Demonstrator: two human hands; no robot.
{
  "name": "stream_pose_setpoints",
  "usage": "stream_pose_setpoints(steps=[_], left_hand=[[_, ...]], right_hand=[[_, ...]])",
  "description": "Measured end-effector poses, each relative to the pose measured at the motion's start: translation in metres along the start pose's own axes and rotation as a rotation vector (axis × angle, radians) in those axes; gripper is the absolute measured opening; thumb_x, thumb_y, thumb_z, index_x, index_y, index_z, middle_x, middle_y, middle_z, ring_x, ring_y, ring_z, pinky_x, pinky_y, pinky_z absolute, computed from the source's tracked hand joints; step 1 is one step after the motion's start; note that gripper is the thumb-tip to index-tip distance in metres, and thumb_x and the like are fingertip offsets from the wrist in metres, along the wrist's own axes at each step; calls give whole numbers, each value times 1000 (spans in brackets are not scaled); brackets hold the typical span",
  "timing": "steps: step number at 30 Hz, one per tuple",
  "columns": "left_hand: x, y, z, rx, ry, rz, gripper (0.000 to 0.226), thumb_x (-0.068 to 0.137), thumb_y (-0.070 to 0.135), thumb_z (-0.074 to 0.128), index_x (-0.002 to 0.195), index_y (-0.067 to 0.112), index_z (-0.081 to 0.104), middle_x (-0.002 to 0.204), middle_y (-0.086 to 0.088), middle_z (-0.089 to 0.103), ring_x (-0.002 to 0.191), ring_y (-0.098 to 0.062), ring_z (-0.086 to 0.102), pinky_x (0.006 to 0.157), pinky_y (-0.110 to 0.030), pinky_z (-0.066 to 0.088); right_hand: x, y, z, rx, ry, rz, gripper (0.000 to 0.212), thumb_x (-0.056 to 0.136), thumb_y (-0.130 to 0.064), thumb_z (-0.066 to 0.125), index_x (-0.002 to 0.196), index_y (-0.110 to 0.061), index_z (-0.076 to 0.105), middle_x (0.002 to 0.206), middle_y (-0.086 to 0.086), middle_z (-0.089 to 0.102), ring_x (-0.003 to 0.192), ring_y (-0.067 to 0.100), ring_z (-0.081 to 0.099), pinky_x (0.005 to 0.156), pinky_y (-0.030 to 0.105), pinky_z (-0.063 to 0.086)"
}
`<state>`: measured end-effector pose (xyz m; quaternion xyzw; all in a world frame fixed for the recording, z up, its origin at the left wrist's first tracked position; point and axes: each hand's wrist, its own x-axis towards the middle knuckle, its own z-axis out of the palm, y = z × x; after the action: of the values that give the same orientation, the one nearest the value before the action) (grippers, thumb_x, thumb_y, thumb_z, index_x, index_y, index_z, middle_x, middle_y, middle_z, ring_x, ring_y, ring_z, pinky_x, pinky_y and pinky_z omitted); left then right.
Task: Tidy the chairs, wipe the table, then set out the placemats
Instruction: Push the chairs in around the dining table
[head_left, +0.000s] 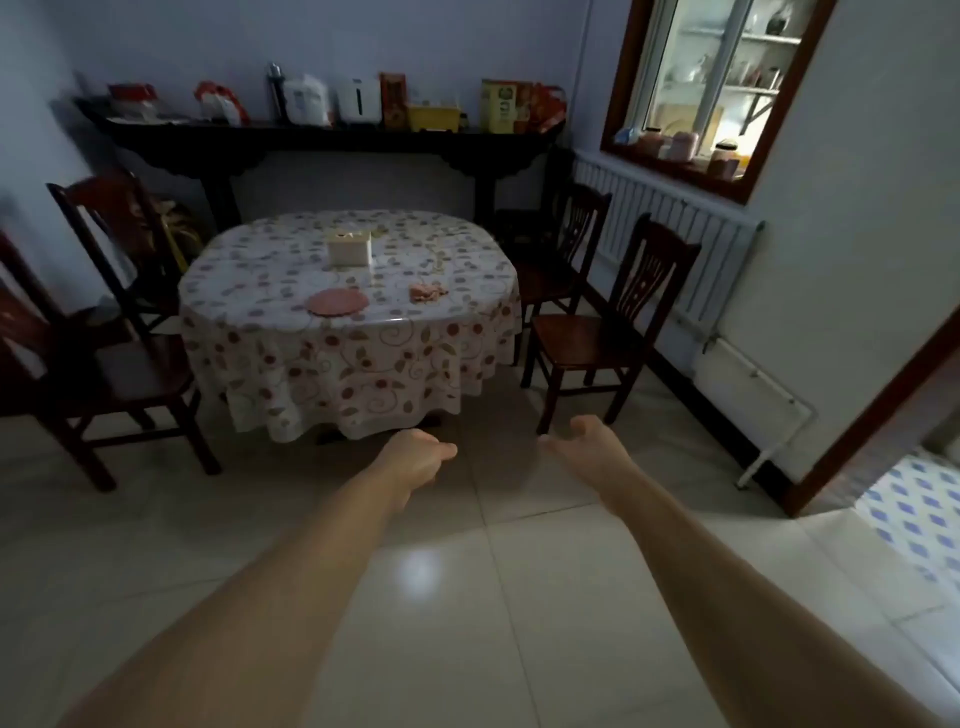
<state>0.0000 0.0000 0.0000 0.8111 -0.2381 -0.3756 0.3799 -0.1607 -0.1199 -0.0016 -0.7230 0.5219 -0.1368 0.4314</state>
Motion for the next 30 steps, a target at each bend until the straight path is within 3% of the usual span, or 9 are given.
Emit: stream_pose_setpoints(steps=[6,13,22,27,30], left_hand=[[42,42,65,93,-101,38,50,90,26,58,135,7,43,132,-13,51,120,-27,49,104,-38,39],[116,136,158,155,-149,109,55,92,28,56,139,7,38,140,-13,46,127,-28,45,103,-38,33],[215,261,263,237,-151,166,55,90,28,59,137,6,42,142,-12,44,130,-27,41,103,-32,34],[288,318,302,274,-159,182,56,90,29,59,138,7,41,143,-11,42,131,-26,40,104,-32,33],[345,354,329,266,-188,218,57,89,29,60,138,7,41,144,-11,41,131,-26,40,106,-34,33]], right_hand=[[51,33,-47,74,-8,45,75,88,-36,64,146,-8,25,147,11,37,131,29,40,103,38,38],[156,69,-133,103,56,71,76,82,-38,67,143,-10,31,139,11,47,121,27,51,99,38,45],[298,112,-252,47,73,95,75,86,-38,64,146,-11,27,144,12,39,125,26,46,87,29,40],[380,121,-296,5,80,93,60,88,-35,62,136,-9,36,131,10,47,96,18,47,77,28,40],[445,124,-319,13,97,100,70,87,-37,64,142,-12,29,139,11,43,113,24,51,85,32,45]])
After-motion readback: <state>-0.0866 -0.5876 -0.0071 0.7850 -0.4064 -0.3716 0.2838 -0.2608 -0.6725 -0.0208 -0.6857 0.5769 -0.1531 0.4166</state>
